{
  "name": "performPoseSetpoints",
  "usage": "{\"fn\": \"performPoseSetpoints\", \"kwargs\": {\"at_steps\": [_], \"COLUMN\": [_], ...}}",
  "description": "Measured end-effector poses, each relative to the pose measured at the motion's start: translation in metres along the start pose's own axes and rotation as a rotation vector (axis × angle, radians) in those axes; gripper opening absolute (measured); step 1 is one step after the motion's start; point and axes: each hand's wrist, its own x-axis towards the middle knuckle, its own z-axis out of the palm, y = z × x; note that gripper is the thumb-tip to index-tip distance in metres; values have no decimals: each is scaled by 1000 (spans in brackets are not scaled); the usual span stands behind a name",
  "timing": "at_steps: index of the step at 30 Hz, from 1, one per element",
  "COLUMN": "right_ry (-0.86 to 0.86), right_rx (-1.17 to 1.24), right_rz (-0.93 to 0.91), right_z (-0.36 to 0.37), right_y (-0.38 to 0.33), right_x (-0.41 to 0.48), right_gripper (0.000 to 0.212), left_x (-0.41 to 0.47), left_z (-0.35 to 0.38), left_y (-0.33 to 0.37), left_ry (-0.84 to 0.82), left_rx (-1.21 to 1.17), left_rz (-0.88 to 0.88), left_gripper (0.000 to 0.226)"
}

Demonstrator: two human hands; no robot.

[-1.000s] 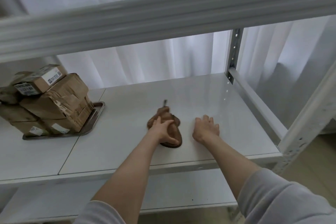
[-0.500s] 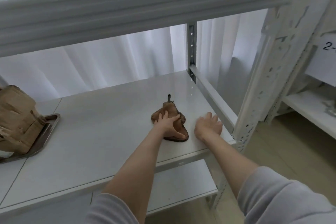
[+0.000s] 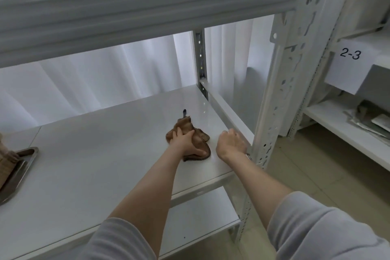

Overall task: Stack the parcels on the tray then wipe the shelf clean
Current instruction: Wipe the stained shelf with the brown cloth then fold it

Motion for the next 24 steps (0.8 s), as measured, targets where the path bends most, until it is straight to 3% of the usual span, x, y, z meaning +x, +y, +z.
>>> {"fn": "performPoseSetpoints", "kwargs": {"at_steps": [4, 9, 14, 20, 24], "right_ry": [21, 195, 235, 112, -65], "right_rx": [62, 157, 264, 304, 159], "right_rz": [8, -4, 37, 86, 23], "right_z": [-1, 0, -3, 6, 18], "right_y": [8, 17, 10, -10, -29], "right_x": [4, 9, 13, 11, 4], "right_gripper": [39, 29, 28, 28, 38], "left_x": [13, 17, 5, -12, -23], "left_z": [6, 16, 25, 22, 10], "left_y": [23, 60, 67, 31, -15], "left_ry": [13, -72, -118, -112, -144], "left_rx": [47, 127, 113, 36, 110], "left_rz": [12, 249, 436, 481, 299], "left_gripper": [96, 70, 87, 76, 82]}}
